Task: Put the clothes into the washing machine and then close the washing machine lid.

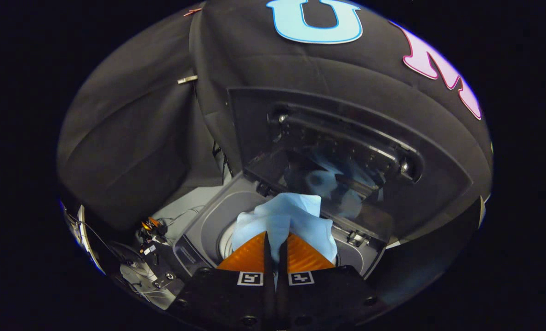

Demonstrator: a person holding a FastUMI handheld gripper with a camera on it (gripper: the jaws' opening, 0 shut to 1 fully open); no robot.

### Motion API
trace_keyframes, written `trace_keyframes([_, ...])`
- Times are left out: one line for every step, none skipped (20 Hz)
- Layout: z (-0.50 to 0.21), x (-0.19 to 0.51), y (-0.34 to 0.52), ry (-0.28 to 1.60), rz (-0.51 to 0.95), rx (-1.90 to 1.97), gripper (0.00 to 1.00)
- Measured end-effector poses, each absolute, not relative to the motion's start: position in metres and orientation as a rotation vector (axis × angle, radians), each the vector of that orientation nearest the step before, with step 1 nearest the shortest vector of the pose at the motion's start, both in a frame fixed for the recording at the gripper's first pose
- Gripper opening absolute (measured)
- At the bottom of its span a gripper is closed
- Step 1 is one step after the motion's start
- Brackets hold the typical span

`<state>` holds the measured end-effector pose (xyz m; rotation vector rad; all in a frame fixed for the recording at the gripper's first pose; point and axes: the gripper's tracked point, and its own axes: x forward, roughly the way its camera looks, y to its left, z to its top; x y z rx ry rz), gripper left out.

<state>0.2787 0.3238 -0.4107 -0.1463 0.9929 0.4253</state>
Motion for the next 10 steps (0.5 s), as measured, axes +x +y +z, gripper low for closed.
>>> trace_keyframes([-0.413, 0.277, 0.325, 1.004, 0.420, -0.140, 0.05])
trace_keyframes([-0.413, 0.276, 0.325, 1.010, 0.422, -0.134, 0.05])
trace_keyframes([-0.415, 0.275, 0.326, 1.011, 0.432, -0.133, 0.05])
trace_keyframes([-0.414, 0.275, 0.330, 1.004, 0.445, -0.131, 0.11])
trace_keyframes([-0.409, 0.276, 0.333, 0.985, 0.455, -0.126, 0.19])
trace_keyframes([-0.407, 0.280, 0.334, 0.959, 0.458, -0.126, 0.35])
trace_keyframes([-0.399, 0.283, 0.335, 0.935, 0.464, -0.124, 0.51])
trace_keyframes([-0.396, 0.284, 0.334, 0.919, 0.461, -0.126, 0.67])
trace_keyframes([-0.395, 0.284, 0.333, 0.914, 0.459, -0.131, 0.83])
trace_keyframes([-0.394, 0.284, 0.332, 0.915, 0.454, -0.132, 0.99])
